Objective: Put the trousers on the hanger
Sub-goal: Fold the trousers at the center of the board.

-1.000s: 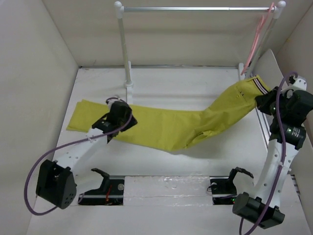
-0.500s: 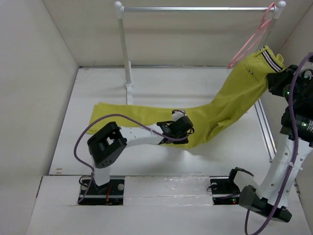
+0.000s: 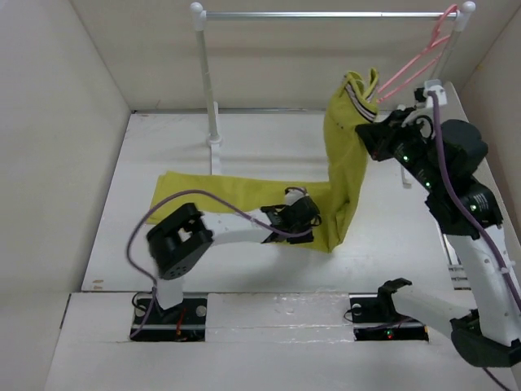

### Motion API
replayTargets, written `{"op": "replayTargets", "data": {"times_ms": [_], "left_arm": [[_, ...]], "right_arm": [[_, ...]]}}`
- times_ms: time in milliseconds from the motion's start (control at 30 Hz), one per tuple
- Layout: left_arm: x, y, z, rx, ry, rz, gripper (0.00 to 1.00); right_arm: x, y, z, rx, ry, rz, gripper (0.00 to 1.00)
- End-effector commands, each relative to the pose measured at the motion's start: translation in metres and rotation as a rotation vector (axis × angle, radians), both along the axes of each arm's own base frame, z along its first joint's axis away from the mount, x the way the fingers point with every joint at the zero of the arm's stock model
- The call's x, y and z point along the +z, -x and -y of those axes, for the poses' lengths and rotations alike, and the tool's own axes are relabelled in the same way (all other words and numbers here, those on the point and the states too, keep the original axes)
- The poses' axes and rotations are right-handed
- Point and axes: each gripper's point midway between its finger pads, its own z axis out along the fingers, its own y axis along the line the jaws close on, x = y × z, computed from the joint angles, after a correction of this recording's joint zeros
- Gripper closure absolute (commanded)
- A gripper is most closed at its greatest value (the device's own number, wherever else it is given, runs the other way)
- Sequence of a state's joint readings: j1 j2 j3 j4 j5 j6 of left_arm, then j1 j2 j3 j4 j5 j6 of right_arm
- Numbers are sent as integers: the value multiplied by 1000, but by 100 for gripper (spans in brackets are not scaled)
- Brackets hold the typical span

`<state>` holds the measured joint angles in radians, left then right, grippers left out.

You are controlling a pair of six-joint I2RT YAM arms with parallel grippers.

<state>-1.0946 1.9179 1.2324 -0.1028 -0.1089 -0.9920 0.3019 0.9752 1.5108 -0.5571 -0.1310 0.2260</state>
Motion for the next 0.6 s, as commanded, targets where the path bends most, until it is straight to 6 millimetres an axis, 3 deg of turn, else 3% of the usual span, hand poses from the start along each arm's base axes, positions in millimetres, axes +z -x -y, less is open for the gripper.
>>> {"op": "replayTargets", "data": {"times_ms": [0, 33, 67, 100, 167, 200, 233, 267, 300, 333, 367, 433, 467, 533, 567], "left_arm": [[93, -11, -61, 99, 100, 150, 78], [106, -20, -85, 145, 93, 199, 78], [113, -24, -111, 183, 63, 216, 77], [141, -38, -153, 280, 97, 271, 77], [158, -51, -211, 384, 60, 321, 76], [187, -64, -257, 504, 98, 393, 76], [197, -67, -281, 529, 80, 437, 74], [207, -68, -304, 579, 73, 459, 74], [228, -66, -325, 626, 100, 515, 74], [236, -71, -356, 704, 93, 537, 73], [239, -70, -368, 711, 74, 544, 73], [254, -68, -383, 768, 56, 573, 73], [256, -66, -387, 782, 42, 579, 73], [277, -64, -402, 850, 25, 633, 73], [286, -64, -407, 872, 19, 661, 73]], "right_arm": [[48, -16, -15, -79, -99, 152, 100], [47, -19, -37, -35, -104, 149, 100], [47, -24, -44, -36, -107, 148, 100], [49, -27, -54, -18, -114, 153, 100], [44, -40, -86, 34, -112, 140, 100], [43, -44, -97, 46, -113, 135, 100], [39, -52, -122, 78, -108, 124, 100], [37, -54, -136, 104, -106, 119, 100], [34, -57, -150, 123, -104, 111, 100], [40, -57, -162, 139, -117, 124, 100], [25, -58, -192, 185, -102, 93, 100], [21, -56, -224, 234, -110, 97, 100], [6, -53, -256, 273, -98, 74, 100], [-8, -52, -292, 317, -102, 57, 100], [-5, -48, -308, 341, -122, 60, 100]]}}
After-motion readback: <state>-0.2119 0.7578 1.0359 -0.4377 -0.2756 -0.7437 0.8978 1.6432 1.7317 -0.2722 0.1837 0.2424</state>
